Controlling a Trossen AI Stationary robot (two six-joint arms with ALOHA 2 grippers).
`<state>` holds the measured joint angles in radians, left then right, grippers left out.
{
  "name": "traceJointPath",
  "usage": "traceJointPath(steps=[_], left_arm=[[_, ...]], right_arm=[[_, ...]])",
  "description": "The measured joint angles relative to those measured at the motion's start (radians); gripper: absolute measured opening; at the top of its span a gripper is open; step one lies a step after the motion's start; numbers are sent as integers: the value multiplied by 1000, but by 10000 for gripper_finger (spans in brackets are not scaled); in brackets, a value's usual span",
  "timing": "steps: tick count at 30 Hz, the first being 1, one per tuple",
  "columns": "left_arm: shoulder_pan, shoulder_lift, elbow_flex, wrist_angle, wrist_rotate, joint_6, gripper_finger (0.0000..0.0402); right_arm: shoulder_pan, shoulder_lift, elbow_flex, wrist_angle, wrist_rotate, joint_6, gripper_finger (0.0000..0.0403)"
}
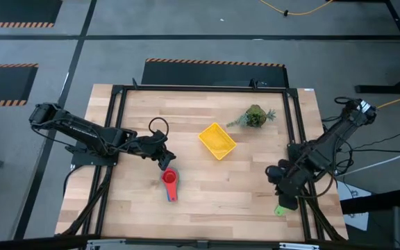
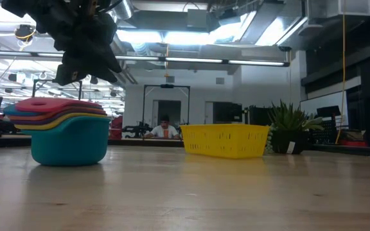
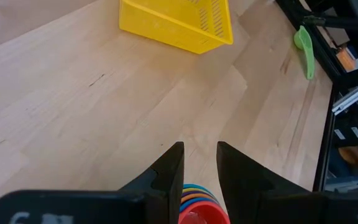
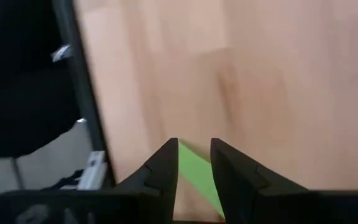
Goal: Nest measuring cups in basket
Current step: Stack the green measuring cup on top of the red measuring cup
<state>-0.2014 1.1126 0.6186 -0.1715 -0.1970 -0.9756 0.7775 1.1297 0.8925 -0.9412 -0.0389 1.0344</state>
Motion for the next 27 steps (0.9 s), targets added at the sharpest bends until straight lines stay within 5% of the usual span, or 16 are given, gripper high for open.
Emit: traceJointPath(steps=[17,27], left_arm=[[0,0,0,0,0,1,89],[0,0,0,0,0,17,89]], right_arm=[[113,-10,0,-203,74,136,99],[206,-168,0,-367,142,316,99]])
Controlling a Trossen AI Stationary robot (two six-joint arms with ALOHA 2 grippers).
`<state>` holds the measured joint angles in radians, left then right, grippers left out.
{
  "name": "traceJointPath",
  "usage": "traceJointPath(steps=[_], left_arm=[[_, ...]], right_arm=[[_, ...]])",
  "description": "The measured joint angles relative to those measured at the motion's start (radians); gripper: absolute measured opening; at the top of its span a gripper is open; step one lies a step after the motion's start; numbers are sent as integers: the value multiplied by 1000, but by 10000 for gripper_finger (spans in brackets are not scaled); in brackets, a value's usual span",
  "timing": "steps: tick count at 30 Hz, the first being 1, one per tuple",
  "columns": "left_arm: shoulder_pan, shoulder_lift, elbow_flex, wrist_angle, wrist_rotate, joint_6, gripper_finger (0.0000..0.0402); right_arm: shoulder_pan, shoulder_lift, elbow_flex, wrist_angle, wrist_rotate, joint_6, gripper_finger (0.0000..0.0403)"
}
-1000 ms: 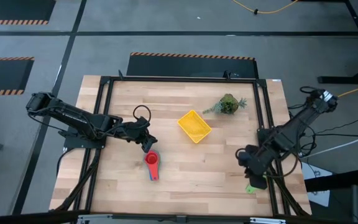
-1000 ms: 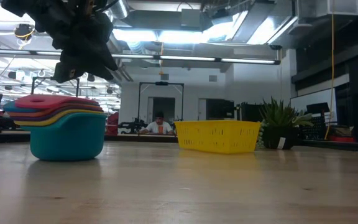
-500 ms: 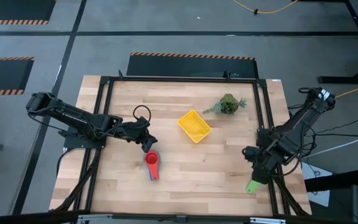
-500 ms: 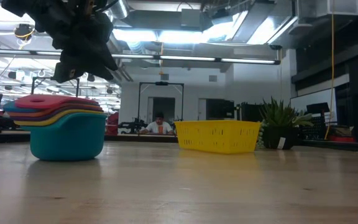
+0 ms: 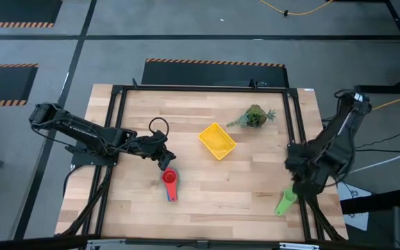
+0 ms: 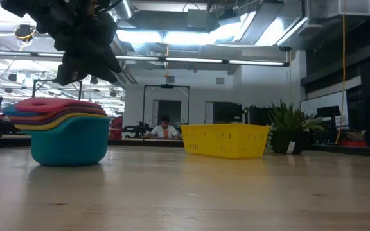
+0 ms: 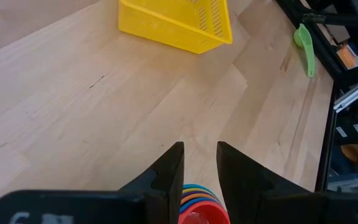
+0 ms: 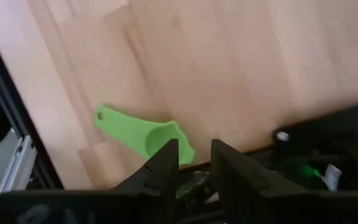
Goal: Nest measuring cups in basket
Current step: Stack the green measuring cup on top of the red measuring cup
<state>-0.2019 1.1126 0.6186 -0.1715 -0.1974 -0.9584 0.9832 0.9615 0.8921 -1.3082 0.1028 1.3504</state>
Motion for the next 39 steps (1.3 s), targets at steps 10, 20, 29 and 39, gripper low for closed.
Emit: traceJointPath(steps=[10,20,29,39], left_arm=[[-2,0,0,0,0,1,89],[-2,0,0,0,0,1,88],[-2,0,0,0,0,1,88],[-2,0,0,0,-1,1,88]], right_arm=[[37,-172,0,-8,158,58,99],[49,-140,-179,168,-14,60,99],[49,-140,-414,491,-166,59,99],[49,-139,-493,543,-166,57,99]])
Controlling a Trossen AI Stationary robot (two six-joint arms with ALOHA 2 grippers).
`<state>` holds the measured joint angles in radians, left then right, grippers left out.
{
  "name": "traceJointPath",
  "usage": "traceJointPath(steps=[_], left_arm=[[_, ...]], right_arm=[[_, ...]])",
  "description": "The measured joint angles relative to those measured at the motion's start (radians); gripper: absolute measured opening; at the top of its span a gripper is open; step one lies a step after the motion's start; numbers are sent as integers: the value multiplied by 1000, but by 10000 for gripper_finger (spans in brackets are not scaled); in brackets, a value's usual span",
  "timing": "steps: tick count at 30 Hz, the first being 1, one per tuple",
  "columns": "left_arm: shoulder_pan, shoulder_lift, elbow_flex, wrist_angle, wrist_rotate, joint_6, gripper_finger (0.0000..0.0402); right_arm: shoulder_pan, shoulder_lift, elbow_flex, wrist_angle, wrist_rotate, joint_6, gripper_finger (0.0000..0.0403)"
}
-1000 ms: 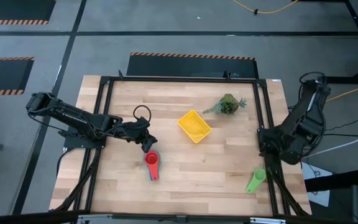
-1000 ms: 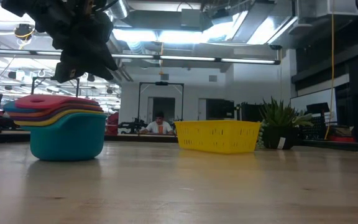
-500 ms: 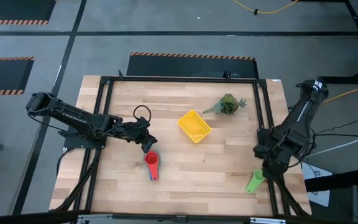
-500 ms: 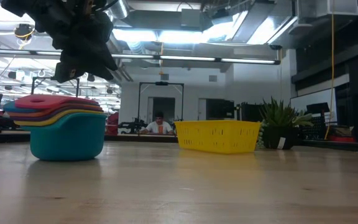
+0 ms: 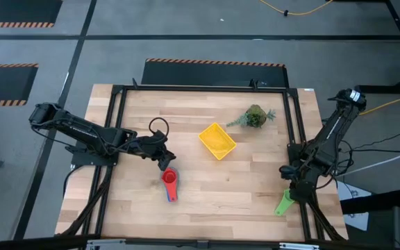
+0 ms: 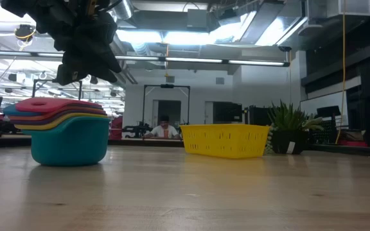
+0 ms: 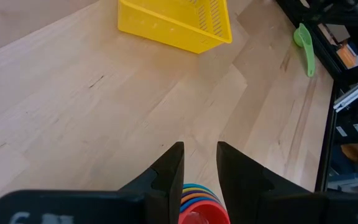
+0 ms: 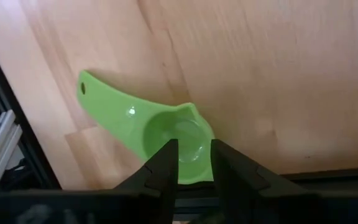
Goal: Nest measuring cups in basket
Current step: Stack the green measuring cup on top of the red measuring cup
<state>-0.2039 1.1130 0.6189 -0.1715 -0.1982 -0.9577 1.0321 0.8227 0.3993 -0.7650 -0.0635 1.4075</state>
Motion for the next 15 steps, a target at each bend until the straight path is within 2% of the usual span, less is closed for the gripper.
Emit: traceJointPath(steps=[9,15], left_arm=[[0,0,0,0,-2,0,88],[0,0,0,0,-3,-1,88]], right_arm=[[0,17,-26,19,1,-2,99],[0,75,-98,198,-1,-2,99]])
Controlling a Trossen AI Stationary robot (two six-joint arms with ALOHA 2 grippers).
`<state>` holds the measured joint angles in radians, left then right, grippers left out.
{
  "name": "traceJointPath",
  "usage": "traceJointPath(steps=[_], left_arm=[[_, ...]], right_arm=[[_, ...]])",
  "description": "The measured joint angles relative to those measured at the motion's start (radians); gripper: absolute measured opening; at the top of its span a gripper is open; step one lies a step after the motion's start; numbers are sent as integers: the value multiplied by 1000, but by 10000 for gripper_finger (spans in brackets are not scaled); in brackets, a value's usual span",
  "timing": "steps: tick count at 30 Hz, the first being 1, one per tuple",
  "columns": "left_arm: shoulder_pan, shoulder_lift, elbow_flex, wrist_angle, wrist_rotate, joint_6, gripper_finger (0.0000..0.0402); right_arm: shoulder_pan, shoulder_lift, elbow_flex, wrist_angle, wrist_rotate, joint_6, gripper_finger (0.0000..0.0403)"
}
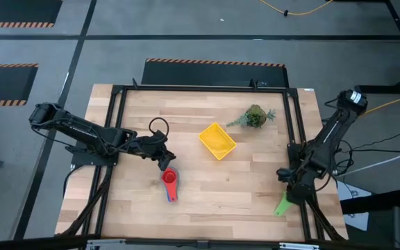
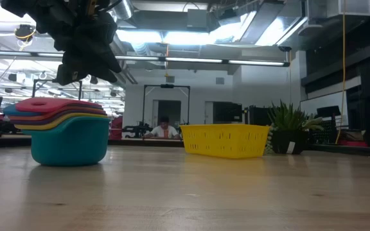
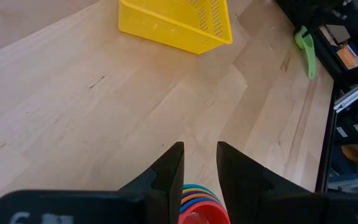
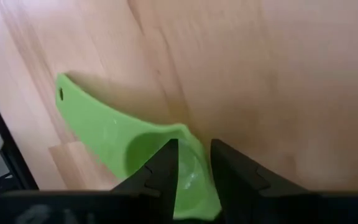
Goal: Nest measuring cups in basket
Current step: Stack the green measuring cup on top of the red measuring cup
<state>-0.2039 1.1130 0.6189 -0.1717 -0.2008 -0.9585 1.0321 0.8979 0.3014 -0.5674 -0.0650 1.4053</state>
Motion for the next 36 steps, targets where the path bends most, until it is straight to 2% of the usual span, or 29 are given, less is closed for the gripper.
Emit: traceJointPath(steps=[6,13,17,24,30,36], left_arm=[[1,0,0,0,-1,0,89],[1,0,0,0,-24,0,89],[1,0,0,0,-24,0,89],[1,0,0,0,-26,1,89],[1,0,0,0,-26,1,89],[1,0,0,0,-26,1,89]], right_arm=[[-1,51,-16,67,-31,0,86],[-3,64,-16,78,-56,0,16],[-34,66,-12,113,-71,0,18],[-146,66,82,116,-67,-30,14],[-292,124,202,115,-64,-205,16],[-443,290,376,102,-102,-659,18]])
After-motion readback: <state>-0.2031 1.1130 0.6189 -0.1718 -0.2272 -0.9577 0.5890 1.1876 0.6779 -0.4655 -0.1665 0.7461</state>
